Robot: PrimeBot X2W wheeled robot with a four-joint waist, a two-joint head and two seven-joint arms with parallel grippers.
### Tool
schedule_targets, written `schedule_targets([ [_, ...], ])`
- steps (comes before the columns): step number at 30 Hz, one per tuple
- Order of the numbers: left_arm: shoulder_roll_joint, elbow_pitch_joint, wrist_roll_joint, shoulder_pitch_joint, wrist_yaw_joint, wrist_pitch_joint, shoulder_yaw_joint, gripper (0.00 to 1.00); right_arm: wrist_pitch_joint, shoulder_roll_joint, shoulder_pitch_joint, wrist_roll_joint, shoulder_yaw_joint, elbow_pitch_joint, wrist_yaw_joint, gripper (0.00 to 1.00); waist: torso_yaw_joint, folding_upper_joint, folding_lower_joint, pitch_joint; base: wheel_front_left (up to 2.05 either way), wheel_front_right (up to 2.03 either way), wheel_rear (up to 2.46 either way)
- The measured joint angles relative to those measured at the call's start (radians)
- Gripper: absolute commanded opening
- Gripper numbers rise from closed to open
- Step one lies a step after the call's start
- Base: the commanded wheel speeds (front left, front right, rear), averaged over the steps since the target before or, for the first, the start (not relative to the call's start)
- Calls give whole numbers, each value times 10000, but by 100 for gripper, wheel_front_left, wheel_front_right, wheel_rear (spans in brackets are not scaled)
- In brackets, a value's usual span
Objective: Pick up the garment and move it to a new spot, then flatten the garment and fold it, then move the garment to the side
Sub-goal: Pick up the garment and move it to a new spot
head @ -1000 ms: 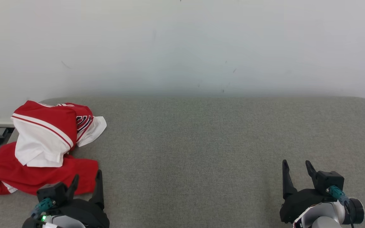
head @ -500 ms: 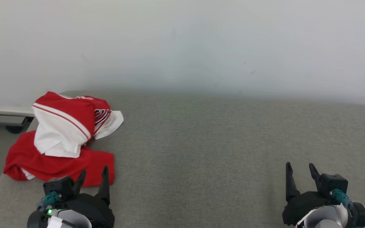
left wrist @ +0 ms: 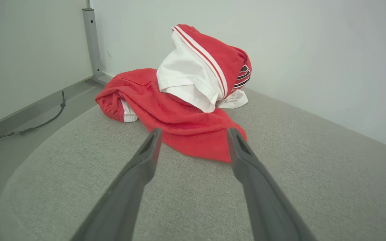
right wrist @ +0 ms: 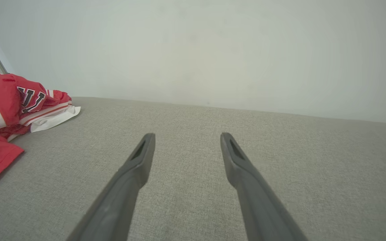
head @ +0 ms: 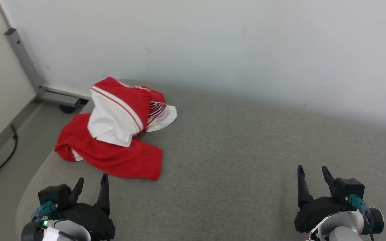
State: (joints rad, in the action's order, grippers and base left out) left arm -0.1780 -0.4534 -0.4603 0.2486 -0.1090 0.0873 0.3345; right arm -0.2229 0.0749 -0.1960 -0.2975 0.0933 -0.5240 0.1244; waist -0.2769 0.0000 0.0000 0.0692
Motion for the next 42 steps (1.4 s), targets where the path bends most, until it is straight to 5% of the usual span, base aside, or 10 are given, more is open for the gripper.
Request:
schedule_targets([
  [11, 203, -148, -44, 340, 217, -637, 326, 100, 2, 4, 83, 8, -171, 382, 0, 100, -1488, 0, 0, -224, 0, 0, 0],
  [18, 548, -535, -132, 1727, 441, -1615, 562, 100, 169, 343, 283, 385, 12, 1440, 0, 100, -1845, 0, 0, -784, 0, 0, 0],
  [34, 732, -2230, -428, 5615, 290, -3988, 217, 100, 1335, 1620, 579, 1586, -267, 5191, 0, 100, -1252, 1, 3, -3026, 0, 0, 0],
  [42, 372, -2895, 144, 6928, -2, -4579, 67, 100, 2086, 1987, 546, 1941, -414, 6684, 0, 100, -700, 2, 2, -4172, 0, 0, 0],
])
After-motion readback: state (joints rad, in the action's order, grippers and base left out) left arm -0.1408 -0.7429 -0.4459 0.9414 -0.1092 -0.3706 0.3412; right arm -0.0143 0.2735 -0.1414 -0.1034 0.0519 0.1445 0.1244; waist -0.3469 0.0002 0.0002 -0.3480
